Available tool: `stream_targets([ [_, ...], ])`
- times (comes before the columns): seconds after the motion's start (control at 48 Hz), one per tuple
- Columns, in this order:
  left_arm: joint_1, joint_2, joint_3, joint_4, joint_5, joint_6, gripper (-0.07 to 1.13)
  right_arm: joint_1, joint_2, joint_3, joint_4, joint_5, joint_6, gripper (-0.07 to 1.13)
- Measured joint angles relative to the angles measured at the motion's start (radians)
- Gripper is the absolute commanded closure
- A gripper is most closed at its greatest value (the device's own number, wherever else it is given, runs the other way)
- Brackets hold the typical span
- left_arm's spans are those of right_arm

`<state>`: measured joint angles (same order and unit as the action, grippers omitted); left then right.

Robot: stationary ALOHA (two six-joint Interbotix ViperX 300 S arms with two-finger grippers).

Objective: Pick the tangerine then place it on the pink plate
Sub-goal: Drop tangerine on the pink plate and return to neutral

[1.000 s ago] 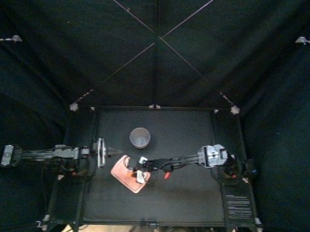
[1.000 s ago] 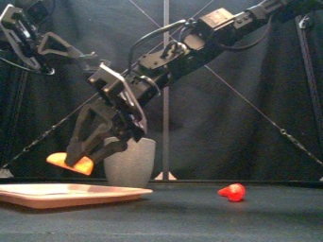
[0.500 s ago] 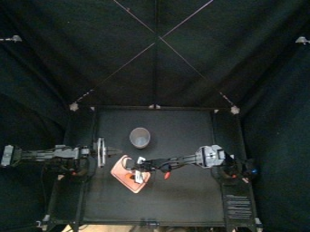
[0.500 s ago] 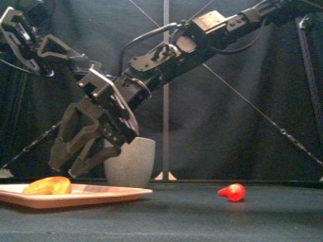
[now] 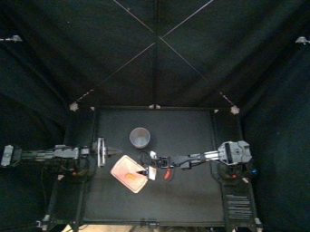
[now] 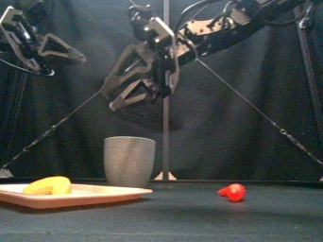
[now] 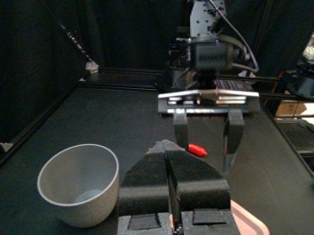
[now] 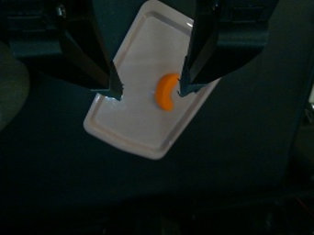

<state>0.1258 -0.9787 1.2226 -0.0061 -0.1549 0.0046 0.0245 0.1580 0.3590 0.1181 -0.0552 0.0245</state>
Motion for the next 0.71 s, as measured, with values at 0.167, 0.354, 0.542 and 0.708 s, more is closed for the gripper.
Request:
stream_targets([
  [0.167,0.005,-0.002,0.002,0.000,-0.002,0.000,0.94,-0.003,-0.132,0.158,-0.044,-0.164,-0.003,0.17],
  [0.354,0.006,0.000,0.008,0.000,-0.002,0.000,0.94,-0.020,-0.253,0.296,-0.097,-0.290,-0.005,0.17],
  [0.542,0.008,-0.002,0.008,-0.002,-0.002,-0.002,0.94,-0.048,-0.356,0.408,-0.112,-0.391,-0.003,0.17],
  [0.708,0.009,0.000,0.014,0.000,-0.002,0.000,0.94,-0.055,-0.394,0.465,-0.112,-0.453,-0.003,0.17],
])
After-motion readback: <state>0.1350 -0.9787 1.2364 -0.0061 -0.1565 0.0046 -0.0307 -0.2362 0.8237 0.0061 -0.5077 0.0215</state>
